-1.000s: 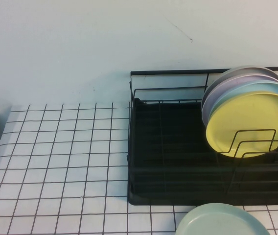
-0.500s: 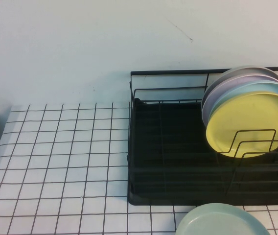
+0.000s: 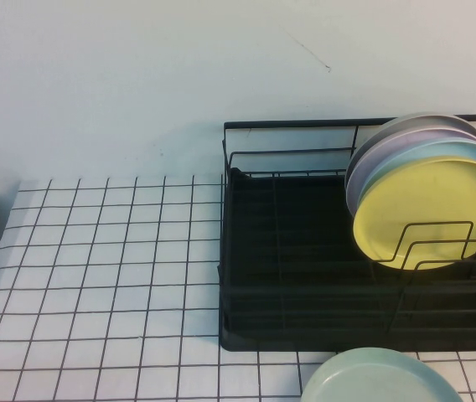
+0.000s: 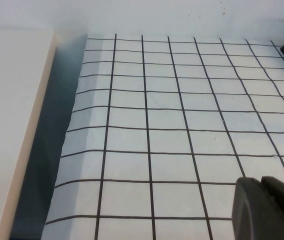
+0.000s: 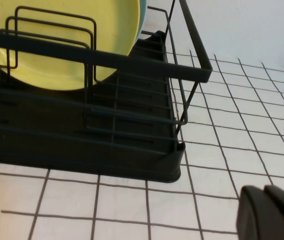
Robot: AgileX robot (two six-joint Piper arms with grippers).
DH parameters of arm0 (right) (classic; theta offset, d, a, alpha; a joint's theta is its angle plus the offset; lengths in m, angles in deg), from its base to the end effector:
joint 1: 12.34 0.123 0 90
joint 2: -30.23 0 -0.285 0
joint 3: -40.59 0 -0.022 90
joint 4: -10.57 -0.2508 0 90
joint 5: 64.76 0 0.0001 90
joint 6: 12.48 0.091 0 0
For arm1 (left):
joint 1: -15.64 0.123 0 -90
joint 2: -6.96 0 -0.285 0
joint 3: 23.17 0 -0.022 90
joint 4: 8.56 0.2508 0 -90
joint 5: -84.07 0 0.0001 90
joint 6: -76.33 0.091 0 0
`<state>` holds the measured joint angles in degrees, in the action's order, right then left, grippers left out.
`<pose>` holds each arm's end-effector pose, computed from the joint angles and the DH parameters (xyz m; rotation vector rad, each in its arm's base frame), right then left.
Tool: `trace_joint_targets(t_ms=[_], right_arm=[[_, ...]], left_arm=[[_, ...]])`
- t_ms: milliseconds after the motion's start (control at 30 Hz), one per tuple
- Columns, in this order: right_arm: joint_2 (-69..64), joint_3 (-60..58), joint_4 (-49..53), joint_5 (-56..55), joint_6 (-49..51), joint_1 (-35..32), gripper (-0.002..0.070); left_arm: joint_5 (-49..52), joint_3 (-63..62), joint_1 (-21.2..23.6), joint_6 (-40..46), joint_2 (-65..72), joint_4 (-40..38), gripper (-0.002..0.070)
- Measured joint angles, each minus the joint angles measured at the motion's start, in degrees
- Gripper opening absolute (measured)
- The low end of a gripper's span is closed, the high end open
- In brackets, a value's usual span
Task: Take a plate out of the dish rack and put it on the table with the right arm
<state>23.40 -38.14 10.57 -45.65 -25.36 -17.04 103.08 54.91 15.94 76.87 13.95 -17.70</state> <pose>0.0532 -0.0044 0.1751 -0.1307 1.8275 -0.2161 0.0533 -0.0044 0.1793 -0.0963 1.8121 -0.1436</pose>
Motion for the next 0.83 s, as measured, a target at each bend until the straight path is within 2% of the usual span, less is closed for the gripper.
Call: trace_joint_targets(t_ms=[833], right_arm=[[0.0,0.12,0.0,0.73,-0.9,0.1,-0.0002]], left_arm=[[0.0,0.0,0.0,0.0,0.0,0.0,-0.0004]])
